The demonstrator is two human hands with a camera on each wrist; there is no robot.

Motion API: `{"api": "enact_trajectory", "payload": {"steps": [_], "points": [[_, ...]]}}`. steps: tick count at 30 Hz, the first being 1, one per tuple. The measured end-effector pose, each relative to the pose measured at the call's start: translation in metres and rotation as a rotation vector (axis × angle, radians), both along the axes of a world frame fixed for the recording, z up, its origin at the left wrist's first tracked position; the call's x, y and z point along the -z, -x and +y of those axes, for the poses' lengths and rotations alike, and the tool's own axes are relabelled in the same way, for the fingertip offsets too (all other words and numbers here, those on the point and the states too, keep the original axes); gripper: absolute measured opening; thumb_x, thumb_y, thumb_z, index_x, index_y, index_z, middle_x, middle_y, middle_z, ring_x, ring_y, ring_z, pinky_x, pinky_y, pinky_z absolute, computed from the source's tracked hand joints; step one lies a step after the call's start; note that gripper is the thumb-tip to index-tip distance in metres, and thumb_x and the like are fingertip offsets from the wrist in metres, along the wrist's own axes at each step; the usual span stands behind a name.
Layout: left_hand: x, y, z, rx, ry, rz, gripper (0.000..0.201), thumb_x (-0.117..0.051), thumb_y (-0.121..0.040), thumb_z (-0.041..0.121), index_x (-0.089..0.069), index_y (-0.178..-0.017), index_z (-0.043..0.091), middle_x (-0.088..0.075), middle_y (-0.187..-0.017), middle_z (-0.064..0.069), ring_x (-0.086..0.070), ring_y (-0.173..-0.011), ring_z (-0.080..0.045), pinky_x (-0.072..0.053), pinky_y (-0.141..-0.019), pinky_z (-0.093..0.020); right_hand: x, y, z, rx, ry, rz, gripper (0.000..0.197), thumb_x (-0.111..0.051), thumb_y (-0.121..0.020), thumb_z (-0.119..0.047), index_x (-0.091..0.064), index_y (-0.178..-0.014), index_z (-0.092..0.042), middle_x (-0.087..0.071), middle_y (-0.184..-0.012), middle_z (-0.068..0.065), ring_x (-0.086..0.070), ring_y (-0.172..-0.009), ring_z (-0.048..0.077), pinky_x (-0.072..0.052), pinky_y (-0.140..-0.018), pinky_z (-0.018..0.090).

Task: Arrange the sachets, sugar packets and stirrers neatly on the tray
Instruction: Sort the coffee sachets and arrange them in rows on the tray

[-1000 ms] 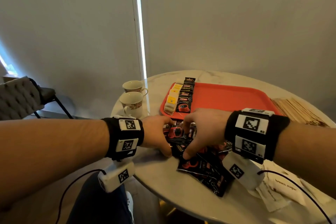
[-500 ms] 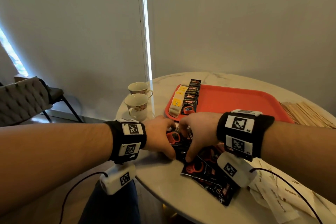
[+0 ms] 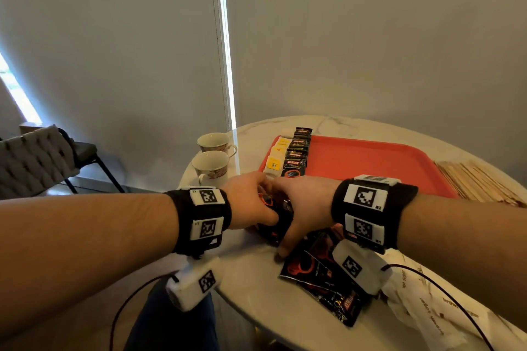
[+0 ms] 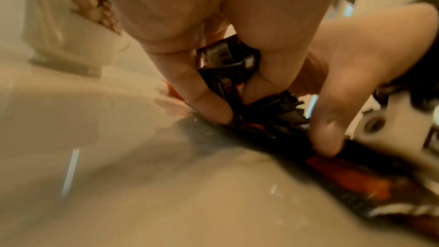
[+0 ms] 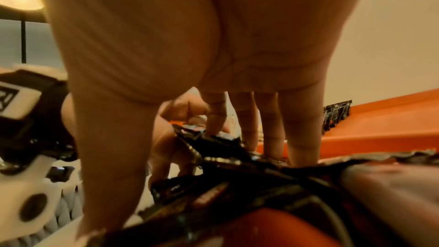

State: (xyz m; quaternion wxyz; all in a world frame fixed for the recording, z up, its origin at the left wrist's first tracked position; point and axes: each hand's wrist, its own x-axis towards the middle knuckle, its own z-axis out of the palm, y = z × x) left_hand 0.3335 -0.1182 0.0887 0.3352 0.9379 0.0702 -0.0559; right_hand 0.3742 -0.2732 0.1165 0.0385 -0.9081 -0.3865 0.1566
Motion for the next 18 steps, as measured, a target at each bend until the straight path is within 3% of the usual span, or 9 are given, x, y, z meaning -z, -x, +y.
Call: {"api": "enact_trajectory", "payload": {"steps": [3,6,10,13,16,18], "points": [[-0.002,0.001,-0.005,-0.119,0.308,0.096,0.037,-0.082,-0.078,-0.001,-0.065,-0.105,0.02,-0.071,-0.106,-0.01,-0.075,-0.093,-0.027,-0.065,-0.082,-0.044,0.004,0.0,0.005,0.003,0.043,-0.1,0.12,-0.095,-0.047,-0.059,-0.033,-0.146,-0.032,-0.061,-0.128,-0.007,-0.062,-0.111,0.018,-0.055,-0.095,0.037],[-0.003,0.0,-0.004,-0.182,0.515,0.116,0.032,-0.074,-0.08,-0.014,-0.069,-0.101,0.011,-0.074,-0.104,-0.015,-0.075,-0.093,-0.029,-0.065,-0.084,-0.042,0.009,0.002,0.008,0.01,0.063,-0.17,0.106,-0.095,-0.055,-0.048,-0.033,-0.138,-0.026,-0.062,-0.12,-0.001,-0.063,-0.103,0.024,-0.058,-0.086,0.04],[-0.004,-0.001,0.001,-0.194,0.673,0.151,0.043,-0.071,-0.078,-0.019,-0.07,-0.114,0.004,-0.075,-0.111,-0.019,-0.074,-0.102,-0.033,-0.062,-0.093,-0.046,0.012,0.003,0.01,0.038,-0.027,-0.219,0.07,-0.082,-0.076,-0.032,-0.038,-0.13,-0.025,-0.061,-0.109,0.002,-0.062,-0.094,0.025,-0.055,-0.073,0.036],[-0.009,0.001,0.004,-0.176,0.74,0.117,0.051,-0.072,-0.078,-0.019,-0.066,-0.12,0.009,-0.072,-0.113,-0.017,-0.074,-0.101,-0.031,-0.063,-0.089,-0.043,0.009,-0.002,0.009,0.097,-0.168,-0.239,0.045,-0.072,-0.086,-0.028,-0.047,-0.123,-0.025,-0.062,-0.104,0.002,-0.062,-0.094,0.025,-0.047,-0.067,0.033],[-0.011,0.003,0.007,-0.168,0.788,0.053,0.064,-0.076,-0.08,-0.011,-0.055,-0.134,0.019,-0.074,-0.116,-0.013,-0.073,-0.107,-0.029,-0.059,-0.096,-0.046,0.004,-0.011,0.006,0.17,-0.291,-0.219,0.035,-0.067,-0.09,-0.021,-0.051,-0.12,-0.026,-0.06,-0.1,-0.001,-0.057,-0.087,0.021,-0.036,-0.056,0.026],[-0.01,0.002,0.008,-0.182,0.804,-0.005,0.071,-0.076,-0.083,-0.006,-0.049,-0.141,0.023,-0.074,-0.118,-0.01,-0.073,-0.108,-0.027,-0.06,-0.095,-0.046,-0.001,-0.016,0.002,0.219,-0.362,-0.194,0.035,-0.066,-0.09,-0.019,-0.052,-0.121,-0.026,-0.058,-0.097,-0.004,-0.056,-0.087,0.02,-0.036,-0.055,0.025]]}}
